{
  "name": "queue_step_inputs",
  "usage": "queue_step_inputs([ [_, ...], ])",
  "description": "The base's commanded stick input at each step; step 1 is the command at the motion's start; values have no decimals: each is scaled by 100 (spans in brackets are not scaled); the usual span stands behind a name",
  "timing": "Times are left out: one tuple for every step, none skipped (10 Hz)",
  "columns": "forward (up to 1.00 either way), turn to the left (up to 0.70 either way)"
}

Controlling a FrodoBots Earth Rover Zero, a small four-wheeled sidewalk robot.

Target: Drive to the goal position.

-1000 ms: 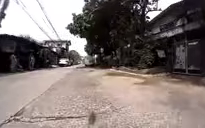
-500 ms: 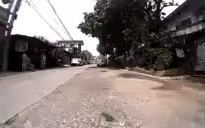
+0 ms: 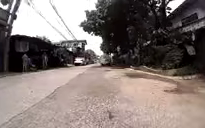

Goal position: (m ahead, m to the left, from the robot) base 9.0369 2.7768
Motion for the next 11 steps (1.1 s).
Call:
queue_step_inputs([
  [70,0],
  [70,15],
  [70,27],
  [70,9],
  [70,0],
  [70,0],
  [70,0],
  [70,0],
  [70,0],
  [70,0],
  [70,0],
])
